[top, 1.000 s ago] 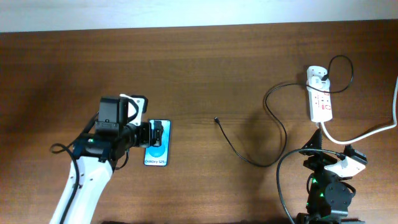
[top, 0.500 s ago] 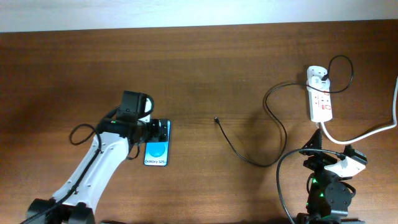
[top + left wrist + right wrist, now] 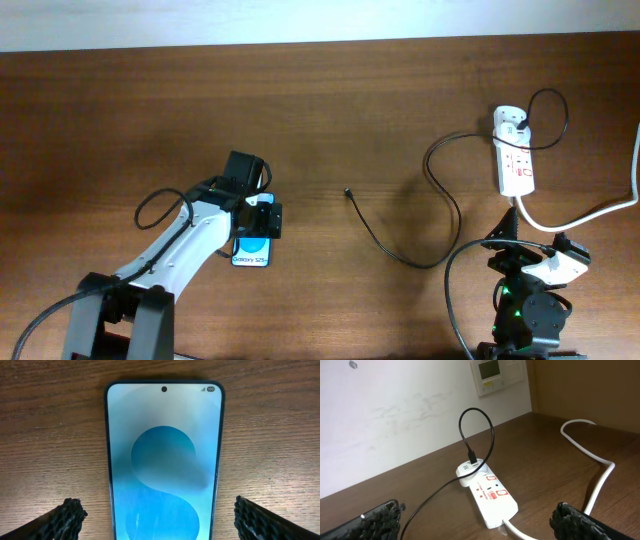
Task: Plug charger to phone and switch on socket
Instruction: 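Lower the left gripper and grasp the blue phone by its sides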
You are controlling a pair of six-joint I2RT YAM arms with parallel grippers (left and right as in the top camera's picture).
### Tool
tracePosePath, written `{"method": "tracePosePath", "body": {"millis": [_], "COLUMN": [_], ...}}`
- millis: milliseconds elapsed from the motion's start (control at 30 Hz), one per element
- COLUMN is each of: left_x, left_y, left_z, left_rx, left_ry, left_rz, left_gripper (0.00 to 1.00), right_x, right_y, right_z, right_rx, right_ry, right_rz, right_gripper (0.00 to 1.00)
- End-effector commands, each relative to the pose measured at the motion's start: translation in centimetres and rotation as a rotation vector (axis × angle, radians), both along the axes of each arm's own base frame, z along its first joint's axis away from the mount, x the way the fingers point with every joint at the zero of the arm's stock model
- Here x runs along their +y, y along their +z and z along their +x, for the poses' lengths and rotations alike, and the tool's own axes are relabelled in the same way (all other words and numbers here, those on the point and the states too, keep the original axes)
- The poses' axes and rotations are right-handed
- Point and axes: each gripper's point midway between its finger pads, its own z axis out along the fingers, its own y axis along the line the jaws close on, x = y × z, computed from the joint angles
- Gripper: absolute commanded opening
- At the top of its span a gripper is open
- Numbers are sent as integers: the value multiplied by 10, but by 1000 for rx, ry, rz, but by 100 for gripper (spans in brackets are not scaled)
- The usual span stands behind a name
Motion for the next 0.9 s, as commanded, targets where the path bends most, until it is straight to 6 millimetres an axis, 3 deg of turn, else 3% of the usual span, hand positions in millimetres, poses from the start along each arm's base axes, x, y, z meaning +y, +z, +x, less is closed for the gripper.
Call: {"method": "tracePosePath", "body": {"millis": [0,133,600,700,767,867], "left_x": [-3,-2,-4,-3,-1,-17], "left_y": [-12,-22,-23,-32,-48,-61], "left_z": [-2,-4,-2,-5,-13,-27], "left_rx": [42,68,59,88,144,226], "left_ry": [6,6,-98,-97,-57,-69], "left_rz": [-4,5,17,23,30,-61], "left_gripper": [99,99,99,99,99,99], "right_x": [-2,-2,-2,-2,-2,-2], "right_y": [-3,-3,-3,-3,-3,-3], "right_z": [-1,-1,-1,-1,-1,-1], "right_rx": [9,9,9,9,9,9], "right_ry": [-7,-7,-7,-7,-7,-7], "right_rz": [-4,-4,-4,-4,-4,-4], "right_gripper": [98,98,98,98,98,98]}}
